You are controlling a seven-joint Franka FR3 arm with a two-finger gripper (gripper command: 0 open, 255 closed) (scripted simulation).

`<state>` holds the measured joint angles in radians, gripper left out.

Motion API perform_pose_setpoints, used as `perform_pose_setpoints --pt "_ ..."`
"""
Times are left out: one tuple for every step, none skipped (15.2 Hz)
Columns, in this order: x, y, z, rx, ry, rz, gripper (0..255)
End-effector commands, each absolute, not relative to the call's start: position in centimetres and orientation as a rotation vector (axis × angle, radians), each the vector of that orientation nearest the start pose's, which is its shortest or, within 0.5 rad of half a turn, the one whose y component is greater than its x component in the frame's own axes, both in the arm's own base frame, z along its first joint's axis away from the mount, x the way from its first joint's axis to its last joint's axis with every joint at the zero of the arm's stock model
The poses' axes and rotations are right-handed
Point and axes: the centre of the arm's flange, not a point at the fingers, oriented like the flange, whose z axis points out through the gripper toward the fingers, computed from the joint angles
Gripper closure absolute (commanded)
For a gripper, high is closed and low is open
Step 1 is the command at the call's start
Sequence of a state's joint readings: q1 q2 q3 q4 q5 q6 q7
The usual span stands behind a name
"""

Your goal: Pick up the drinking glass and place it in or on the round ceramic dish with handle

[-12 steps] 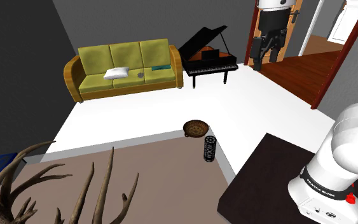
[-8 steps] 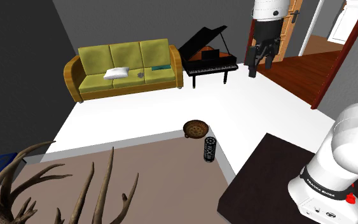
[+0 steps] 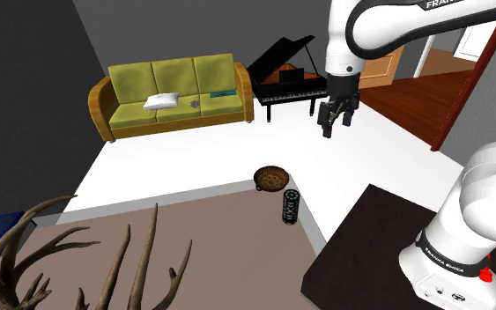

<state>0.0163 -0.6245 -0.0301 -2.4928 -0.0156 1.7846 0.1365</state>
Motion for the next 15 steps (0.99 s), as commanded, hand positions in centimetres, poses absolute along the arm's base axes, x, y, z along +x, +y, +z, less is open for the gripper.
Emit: perform_pose_setpoints --pt "36.0 -0.5 46.6 -3.128 0.209 0.131 0" --pt "36.4 -0.4 45.3 -3.125 0.204 0.133 0" --pt "36.9 -0.3 44.1 -3.122 0.199 0.135 0" --pt "37.4 -0.1 42.9 -3.12 0.194 0.137 0" --pt "37.8 0.0 41.6 -3.117 0.189 0.139 0" --pt "38.3 0.1 40.4 -3.114 0.184 0.14 0" --pt "38.7 0.2 39.2 -3.111 0.179 0.142 0" --pt "39.2 0.4 37.9 -3.108 0.174 0.144 0" --pt "39.6 0.5 36.7 -3.105 0.169 0.146 0" --pt "40.1 0.7 35.5 -3.102 0.164 0.148 0" --pt "40.5 0.8 34.2 -3.099 0.159 0.15 0" --pt "41.0 1.0 33.0 -3.096 0.154 0.151 0" --pt "41.4 1.1 31.8 -3.093 0.149 0.153 0" --pt "41.9 1.3 30.5 -3.09 0.144 0.155 0" --pt "42.3 1.5 29.3 -3.087 0.139 0.157 0"
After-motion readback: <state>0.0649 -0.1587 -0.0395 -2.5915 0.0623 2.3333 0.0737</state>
